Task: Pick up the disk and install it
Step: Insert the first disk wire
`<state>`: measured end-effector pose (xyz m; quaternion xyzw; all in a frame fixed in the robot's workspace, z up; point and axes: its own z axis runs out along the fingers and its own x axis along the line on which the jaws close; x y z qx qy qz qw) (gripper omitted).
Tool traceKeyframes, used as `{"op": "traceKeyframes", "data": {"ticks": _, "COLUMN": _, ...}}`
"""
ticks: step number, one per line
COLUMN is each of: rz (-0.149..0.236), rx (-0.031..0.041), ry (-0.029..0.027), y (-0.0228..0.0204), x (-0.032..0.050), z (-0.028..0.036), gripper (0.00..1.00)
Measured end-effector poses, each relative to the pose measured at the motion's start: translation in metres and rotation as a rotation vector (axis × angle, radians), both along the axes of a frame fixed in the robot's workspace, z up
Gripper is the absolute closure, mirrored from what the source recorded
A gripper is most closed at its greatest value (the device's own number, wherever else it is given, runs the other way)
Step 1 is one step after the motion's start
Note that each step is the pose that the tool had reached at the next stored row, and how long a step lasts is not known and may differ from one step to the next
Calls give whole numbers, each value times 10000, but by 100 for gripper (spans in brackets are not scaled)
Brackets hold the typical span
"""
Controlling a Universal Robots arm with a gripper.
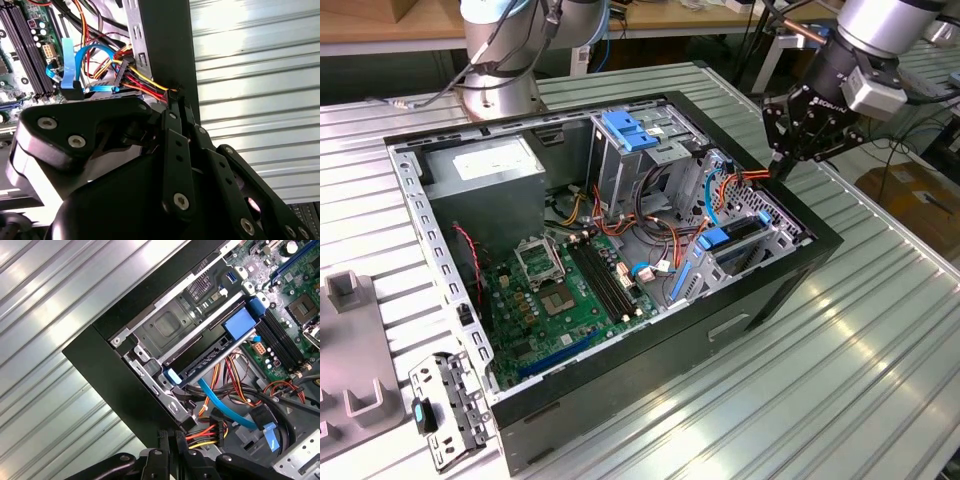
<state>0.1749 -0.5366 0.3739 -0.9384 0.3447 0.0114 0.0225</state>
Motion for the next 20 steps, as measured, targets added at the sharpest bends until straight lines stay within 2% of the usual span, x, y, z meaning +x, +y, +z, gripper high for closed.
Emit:
{"op": "traceKeyframes", "data": {"ticks": 5, "rz": -16, "rx": 2, "ry": 1, "y": -1, "x": -113, "z": -1, "gripper": 84}}
{"op": "traceKeyframes", "data": {"ticks": 12, "rz": -910, "rx": 3, "ry": 1, "y": 0, "x": -124, "z": -1, "gripper": 84}}
{"op": "traceKeyframes", "data": {"ticks": 18, "rz": -1064, "rx": 1, "ry": 0, "y": -1, "x": -177, "z": -1, "gripper": 84}}
{"op": "traceKeyframes", "data": {"ticks": 20, "rz": -1309, "rx": 1, "ry": 0, "y": -1, "x": -177, "z": -1, "gripper": 84}}
